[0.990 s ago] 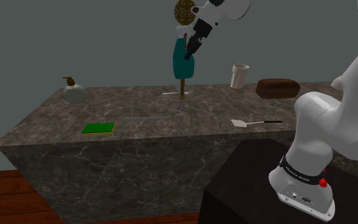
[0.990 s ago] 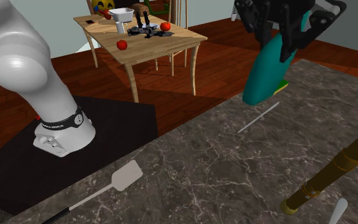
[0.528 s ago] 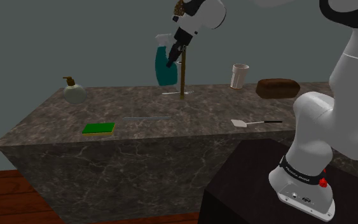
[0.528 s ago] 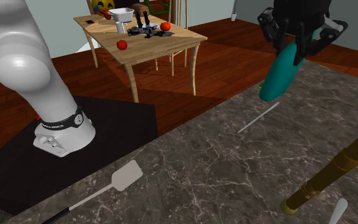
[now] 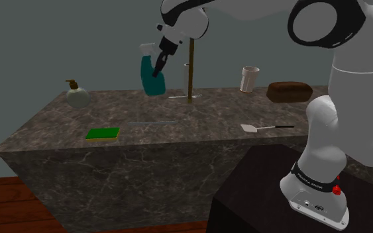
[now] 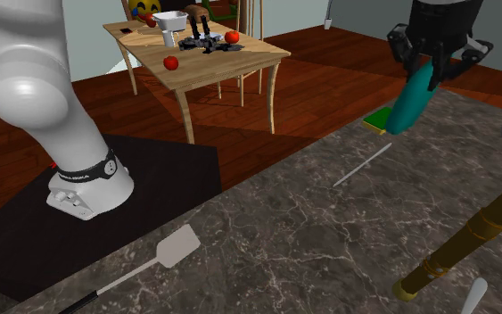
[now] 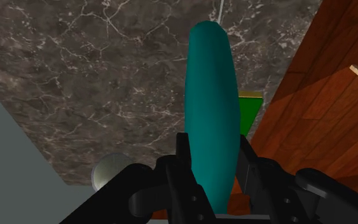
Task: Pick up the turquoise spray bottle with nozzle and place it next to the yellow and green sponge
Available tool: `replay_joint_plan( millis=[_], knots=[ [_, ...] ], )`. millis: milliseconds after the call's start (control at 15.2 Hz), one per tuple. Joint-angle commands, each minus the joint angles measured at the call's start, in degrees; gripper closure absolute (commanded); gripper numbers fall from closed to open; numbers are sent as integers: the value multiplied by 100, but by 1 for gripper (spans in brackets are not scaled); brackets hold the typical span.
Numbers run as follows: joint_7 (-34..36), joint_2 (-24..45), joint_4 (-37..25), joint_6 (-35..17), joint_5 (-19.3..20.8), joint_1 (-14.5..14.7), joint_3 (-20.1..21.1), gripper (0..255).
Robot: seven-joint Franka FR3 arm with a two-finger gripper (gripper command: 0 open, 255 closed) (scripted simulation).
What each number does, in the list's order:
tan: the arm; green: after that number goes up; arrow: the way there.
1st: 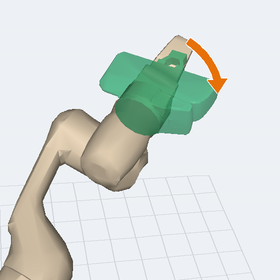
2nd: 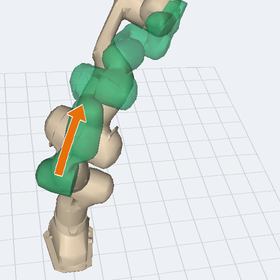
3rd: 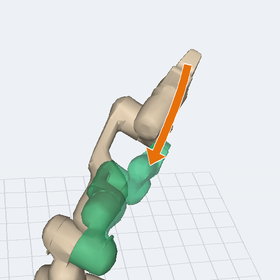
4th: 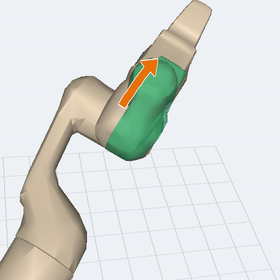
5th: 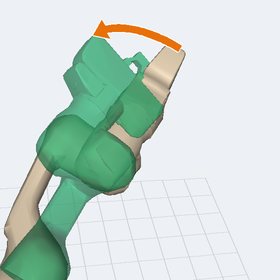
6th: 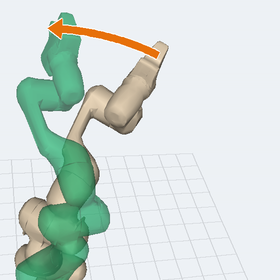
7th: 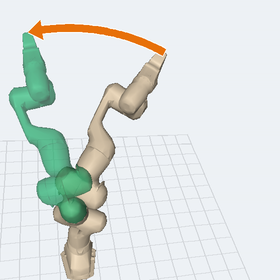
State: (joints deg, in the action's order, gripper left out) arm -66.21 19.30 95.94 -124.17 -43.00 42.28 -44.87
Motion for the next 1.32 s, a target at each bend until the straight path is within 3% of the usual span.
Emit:
replay_joint_plan(
  millis=[0, 396, 726, 1254],
  knots=[
    [38, 412, -346, -2, -247, -112, 148, 255],
    [457, 1601, -1685, 113, -665, -454, 549, 255],
    [1065, 2779, -3330, 348, -830, -867, 842, 255],
    [786, 2922, -2988, -69, -1012, -827, 969, 255]
  ],
)
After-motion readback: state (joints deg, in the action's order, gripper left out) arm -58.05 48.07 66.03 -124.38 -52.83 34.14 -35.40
